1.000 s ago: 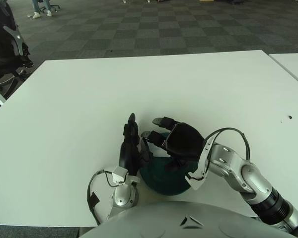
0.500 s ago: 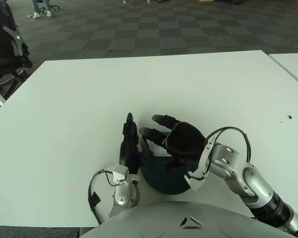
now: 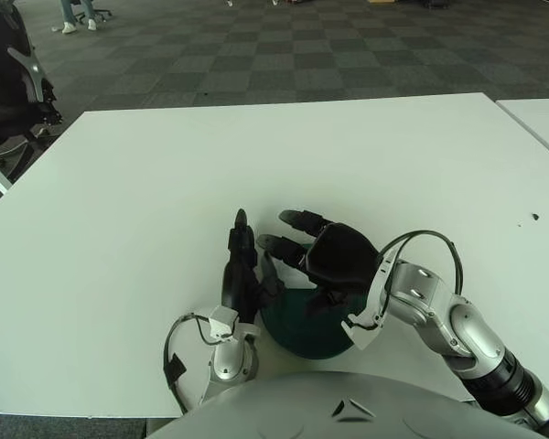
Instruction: Put the charger into the plate.
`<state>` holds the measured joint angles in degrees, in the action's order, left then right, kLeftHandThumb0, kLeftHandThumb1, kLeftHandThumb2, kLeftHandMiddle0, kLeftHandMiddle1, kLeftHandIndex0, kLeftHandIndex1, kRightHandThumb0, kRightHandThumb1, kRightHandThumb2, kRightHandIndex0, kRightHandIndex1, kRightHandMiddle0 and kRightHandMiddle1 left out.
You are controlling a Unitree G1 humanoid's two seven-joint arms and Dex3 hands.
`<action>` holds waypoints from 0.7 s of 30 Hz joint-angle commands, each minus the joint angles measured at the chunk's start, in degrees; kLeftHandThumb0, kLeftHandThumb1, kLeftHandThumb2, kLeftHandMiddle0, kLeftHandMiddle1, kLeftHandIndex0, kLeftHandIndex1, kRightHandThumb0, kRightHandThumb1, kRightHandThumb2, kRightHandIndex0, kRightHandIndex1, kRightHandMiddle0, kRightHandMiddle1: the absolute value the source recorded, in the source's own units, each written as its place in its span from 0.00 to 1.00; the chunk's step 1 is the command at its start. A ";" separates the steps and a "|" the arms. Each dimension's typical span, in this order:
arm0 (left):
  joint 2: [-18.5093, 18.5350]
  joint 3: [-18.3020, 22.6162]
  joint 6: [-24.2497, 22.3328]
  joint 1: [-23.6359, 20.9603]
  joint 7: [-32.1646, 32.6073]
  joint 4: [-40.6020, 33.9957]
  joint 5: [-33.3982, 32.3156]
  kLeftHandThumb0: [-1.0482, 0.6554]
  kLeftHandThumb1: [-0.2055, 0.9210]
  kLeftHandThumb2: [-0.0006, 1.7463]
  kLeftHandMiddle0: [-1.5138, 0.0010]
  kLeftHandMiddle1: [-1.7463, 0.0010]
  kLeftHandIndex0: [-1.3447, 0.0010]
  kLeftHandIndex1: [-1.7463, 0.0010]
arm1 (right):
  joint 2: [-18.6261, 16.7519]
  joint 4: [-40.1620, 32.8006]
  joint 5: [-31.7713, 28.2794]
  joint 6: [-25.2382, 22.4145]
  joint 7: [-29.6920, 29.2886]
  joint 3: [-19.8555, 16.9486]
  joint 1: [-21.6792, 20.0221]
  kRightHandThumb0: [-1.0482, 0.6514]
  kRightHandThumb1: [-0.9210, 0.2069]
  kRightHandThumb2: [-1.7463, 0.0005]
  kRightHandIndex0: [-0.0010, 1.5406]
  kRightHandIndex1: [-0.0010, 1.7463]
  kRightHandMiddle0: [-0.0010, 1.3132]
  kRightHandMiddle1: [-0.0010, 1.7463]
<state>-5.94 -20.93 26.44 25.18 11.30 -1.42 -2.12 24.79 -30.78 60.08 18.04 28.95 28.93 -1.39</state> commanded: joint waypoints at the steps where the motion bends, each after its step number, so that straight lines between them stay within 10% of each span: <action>1: -3.97 -0.33 0.17 -2.12 -0.83 0.03 -1.37 0.13 1.00 0.61 0.98 1.00 1.00 0.97 | -0.46 -0.53 1.15 -0.50 -1.28 -1.18 -0.51 0.00 0.00 0.42 0.03 0.00 0.00 0.01; 12: -1.11 1.09 1.49 3.26 -11.91 2.56 -13.76 0.10 1.00 0.59 0.97 0.99 0.98 0.99 | -1.37 0.84 -11.27 -1.89 3.19 -8.39 -15.32 0.00 0.00 0.36 0.04 0.01 0.00 0.00; 21: -0.35 4.51 -2.28 1.44 -12.76 2.01 -11.09 0.08 1.00 0.57 0.88 0.99 0.99 0.88 | -4.33 13.74 -23.73 -0.55 -5.51 -12.56 -16.77 0.01 0.00 0.39 0.07 0.01 0.02 0.01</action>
<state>-6.15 -18.16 24.52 27.28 -1.17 -2.50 -13.62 20.98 -23.33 40.76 16.33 26.27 17.90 -19.06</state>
